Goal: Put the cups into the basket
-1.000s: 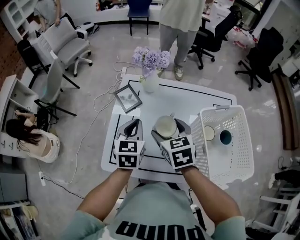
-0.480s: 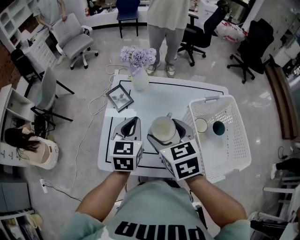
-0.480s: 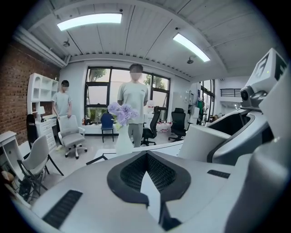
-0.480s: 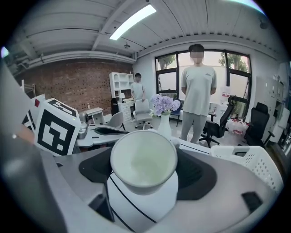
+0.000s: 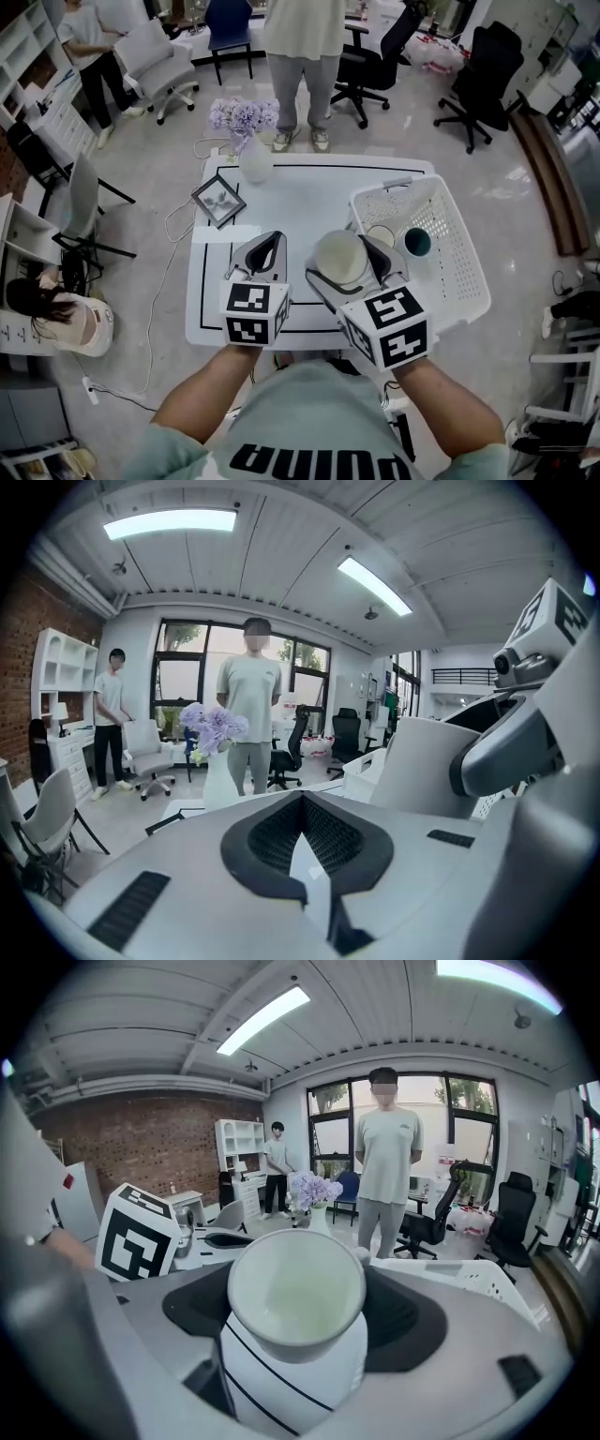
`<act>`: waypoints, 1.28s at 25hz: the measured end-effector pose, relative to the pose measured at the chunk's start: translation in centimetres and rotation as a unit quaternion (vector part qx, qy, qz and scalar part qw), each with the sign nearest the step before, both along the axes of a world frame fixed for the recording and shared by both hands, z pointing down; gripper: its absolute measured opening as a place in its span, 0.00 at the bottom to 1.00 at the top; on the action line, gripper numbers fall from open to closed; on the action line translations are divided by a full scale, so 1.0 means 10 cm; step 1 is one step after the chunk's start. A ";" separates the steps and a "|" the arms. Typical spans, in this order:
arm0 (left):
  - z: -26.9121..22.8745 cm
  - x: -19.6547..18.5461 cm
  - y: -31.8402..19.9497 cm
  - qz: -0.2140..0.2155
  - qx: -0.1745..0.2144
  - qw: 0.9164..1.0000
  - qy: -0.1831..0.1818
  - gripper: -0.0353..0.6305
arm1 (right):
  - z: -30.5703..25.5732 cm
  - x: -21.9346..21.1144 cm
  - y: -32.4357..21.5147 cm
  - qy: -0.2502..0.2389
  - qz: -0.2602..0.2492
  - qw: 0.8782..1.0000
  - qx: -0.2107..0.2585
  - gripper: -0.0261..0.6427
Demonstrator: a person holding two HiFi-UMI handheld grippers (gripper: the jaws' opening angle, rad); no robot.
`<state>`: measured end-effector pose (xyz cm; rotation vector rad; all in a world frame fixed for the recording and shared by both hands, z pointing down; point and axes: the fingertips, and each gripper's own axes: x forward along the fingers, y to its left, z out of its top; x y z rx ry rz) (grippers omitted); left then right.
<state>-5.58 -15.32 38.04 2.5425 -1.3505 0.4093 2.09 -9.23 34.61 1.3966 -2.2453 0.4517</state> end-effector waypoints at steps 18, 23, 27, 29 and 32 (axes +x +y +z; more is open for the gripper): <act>-0.01 0.74 0.22 0.072 0.002 0.997 -0.007 0.06 | -0.11 1.03 0.38 0.014 0.069 0.998 -0.002 0.64; 0.01 0.88 0.25 0.082 0.001 0.997 -0.011 0.06 | -0.04 1.24 0.47 0.013 0.074 0.997 -0.007 0.64; 0.04 0.95 0.26 0.085 -0.003 0.996 -0.014 0.06 | 0.01 1.35 0.51 0.008 0.059 0.998 -0.006 0.64; 0.07 0.99 0.27 0.085 -0.005 0.996 -0.015 0.06 | 0.04 1.37 0.51 0.007 0.045 0.999 -0.005 0.64; 0.10 1.04 0.29 0.085 -0.008 0.996 -0.018 0.06 | 0.09 1.39 0.51 0.004 0.020 1.000 -0.005 0.64</act>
